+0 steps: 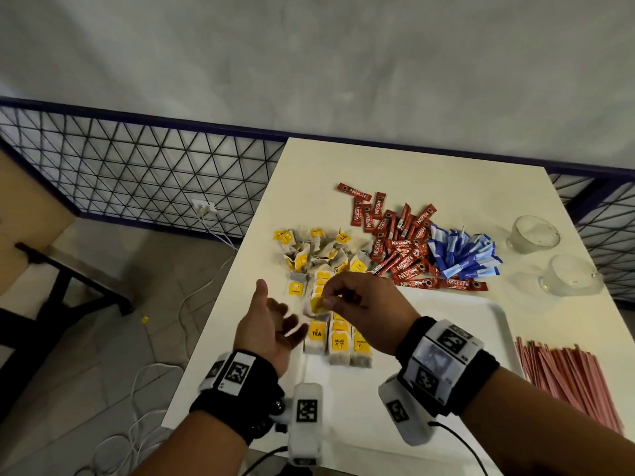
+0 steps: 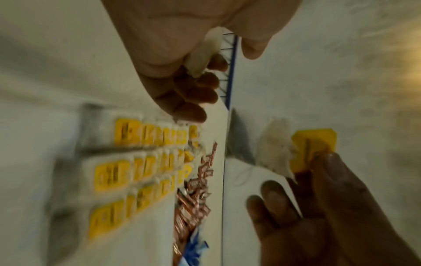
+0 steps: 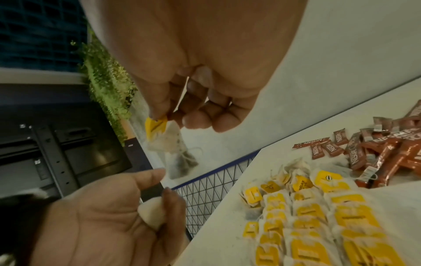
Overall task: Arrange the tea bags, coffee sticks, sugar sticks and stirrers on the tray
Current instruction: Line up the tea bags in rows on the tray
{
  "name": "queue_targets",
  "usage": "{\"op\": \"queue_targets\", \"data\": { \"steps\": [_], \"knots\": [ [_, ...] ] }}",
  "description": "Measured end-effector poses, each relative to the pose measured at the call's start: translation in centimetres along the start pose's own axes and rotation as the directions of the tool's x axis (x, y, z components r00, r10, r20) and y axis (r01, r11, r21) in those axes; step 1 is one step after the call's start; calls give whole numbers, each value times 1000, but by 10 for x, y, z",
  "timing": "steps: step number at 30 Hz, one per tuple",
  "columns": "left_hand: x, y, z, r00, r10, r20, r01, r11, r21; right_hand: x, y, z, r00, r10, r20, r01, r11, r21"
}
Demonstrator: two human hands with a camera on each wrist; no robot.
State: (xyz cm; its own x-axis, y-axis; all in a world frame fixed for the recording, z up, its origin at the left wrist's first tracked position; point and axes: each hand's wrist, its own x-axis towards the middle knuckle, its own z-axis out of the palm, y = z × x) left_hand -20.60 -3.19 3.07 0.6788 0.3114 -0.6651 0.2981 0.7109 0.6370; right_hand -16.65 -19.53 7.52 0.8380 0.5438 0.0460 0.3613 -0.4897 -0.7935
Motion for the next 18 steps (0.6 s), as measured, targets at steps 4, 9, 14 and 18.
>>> {"op": "queue_targets", "data": {
  "steps": [4, 9, 14, 18],
  "knots": [
    [-8, 26, -9, 864, 312, 394, -479, 749, 458, 4, -3, -9, 998, 50, 48, -53, 996, 69],
    [-15, 29, -17, 611, 355, 708, -789, 208, 578, 11, -4, -11, 989, 133, 57, -141, 973, 180],
    [-18, 23, -16, 412, 411, 813, -859, -121, 497, 12, -5, -10, 976, 195, 102, -219, 903, 369],
    [-23, 27, -8, 414, 433, 801, -862, -98, 498, 8, -6, -11, 977, 197, 78, -211, 925, 315]
  ]
}}
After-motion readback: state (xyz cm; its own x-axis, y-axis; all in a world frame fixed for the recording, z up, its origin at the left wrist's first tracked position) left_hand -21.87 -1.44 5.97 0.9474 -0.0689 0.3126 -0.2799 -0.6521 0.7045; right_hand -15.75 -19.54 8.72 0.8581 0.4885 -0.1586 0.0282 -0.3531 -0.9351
